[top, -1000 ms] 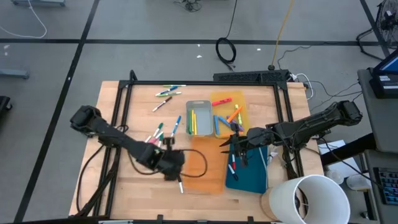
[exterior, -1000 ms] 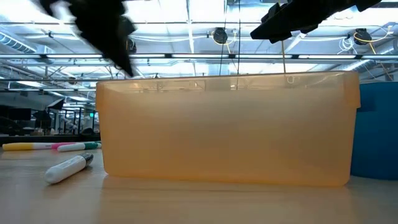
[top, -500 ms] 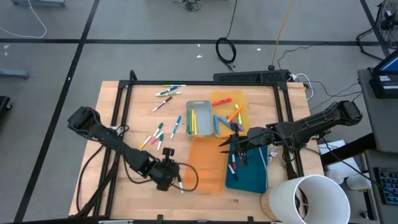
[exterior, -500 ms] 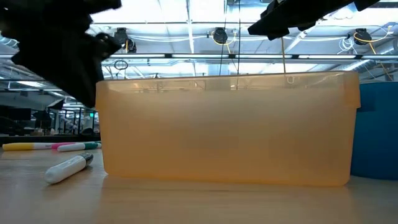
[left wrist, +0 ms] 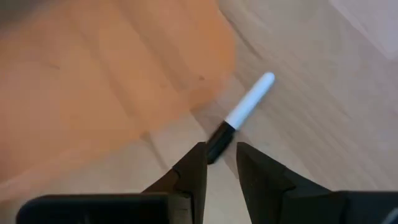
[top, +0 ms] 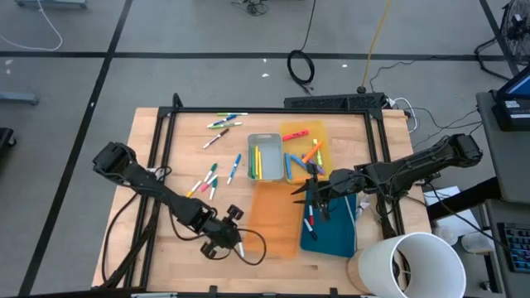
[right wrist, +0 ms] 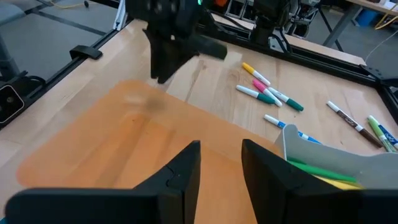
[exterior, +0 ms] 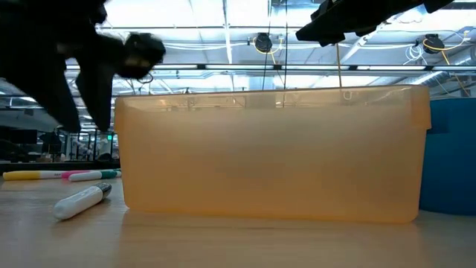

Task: Pick & Place Markers
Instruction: Put the white and black highlighter pen into the blue bin

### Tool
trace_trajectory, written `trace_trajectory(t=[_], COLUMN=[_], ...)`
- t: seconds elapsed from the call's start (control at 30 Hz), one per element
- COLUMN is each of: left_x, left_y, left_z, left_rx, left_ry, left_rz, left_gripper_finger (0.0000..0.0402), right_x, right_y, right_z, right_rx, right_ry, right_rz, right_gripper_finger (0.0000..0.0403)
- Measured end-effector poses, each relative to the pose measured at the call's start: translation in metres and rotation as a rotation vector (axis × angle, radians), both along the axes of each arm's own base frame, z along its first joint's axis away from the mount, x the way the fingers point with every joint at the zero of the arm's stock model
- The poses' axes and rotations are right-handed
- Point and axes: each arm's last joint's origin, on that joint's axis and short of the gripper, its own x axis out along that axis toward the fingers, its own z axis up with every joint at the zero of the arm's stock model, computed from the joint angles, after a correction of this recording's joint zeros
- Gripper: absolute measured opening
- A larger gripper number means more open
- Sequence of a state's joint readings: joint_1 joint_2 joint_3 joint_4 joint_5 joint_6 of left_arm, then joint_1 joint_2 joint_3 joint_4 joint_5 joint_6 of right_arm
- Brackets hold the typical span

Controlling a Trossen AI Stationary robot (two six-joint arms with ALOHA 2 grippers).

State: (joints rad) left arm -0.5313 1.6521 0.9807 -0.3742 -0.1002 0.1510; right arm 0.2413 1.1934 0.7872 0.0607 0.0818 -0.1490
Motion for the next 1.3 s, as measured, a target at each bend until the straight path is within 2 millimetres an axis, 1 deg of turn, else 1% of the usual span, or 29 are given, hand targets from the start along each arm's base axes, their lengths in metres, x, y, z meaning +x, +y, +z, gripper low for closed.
trace_trajectory(t=[0.07,0.13,0.23,0.43,0.57,0.7,0.8,0.87,1.07,1.2,1.3], left_x=[-0.002,-0.003,-0.002,0.002,0.003,0.003,0.002,0.001,0.0,0.002,0.005], left_y=[0.001,0.001,0.006,0.013,0.019,0.017,0.014,0.012,0.011,0.013,0.015], left_z=[-0.006,-0.011,-0.018,-0.02,-0.022,-0.021,-0.021,-0.021,-0.021,-0.022,-0.029], left_rx=[-0.029,-0.058,-0.049,-0.028,0.054,0.118,0.122,0.112,0.125,0.089,0.078], left_ry=[0.032,0.015,-0.014,-0.028,-0.042,-0.08,-0.09,-0.085,-0.082,-0.066,-0.048], left_rz=[-0.039,-0.086,-0.079,-0.074,-0.023,-0.019,-0.025,-0.052,-0.208,-0.249,-0.258], left_gripper_finger=[0.0093,0.0093,0.0093,0.0093,0.0093,0.0093,0.0093,0.0093,0.0093,0.0093,0.0093], right_x=[0.0,0.0,0.0,0.001,0.002,0.003,0.003,0.004,0.004,0.004,0.004], right_y=[0.0,0.0,0.0,-0.002,-0.005,-0.009,-0.011,-0.012,-0.012,-0.013,-0.013], right_z=[0.0,0.0,0.001,0.002,0.003,0.002,0.003,0.003,0.003,0.003,0.003], right_rx=[-0.001,0.0,0.0,0.007,0.012,0.012,0.013,0.013,0.014,0.014,0.014], right_ry=[-0.002,-0.003,-0.007,-0.024,-0.027,-0.026,-0.027,-0.029,-0.031,-0.032,-0.032], right_rz=[0.001,0.0,0.0,-0.005,-0.021,-0.034,-0.043,-0.046,-0.05,-0.05,-0.051], right_gripper_finger=[0.0105,0.0105,0.0105,0.0105,0.0105,0.0105,0.0105,0.0105,0.0105,0.0105,0.0105])
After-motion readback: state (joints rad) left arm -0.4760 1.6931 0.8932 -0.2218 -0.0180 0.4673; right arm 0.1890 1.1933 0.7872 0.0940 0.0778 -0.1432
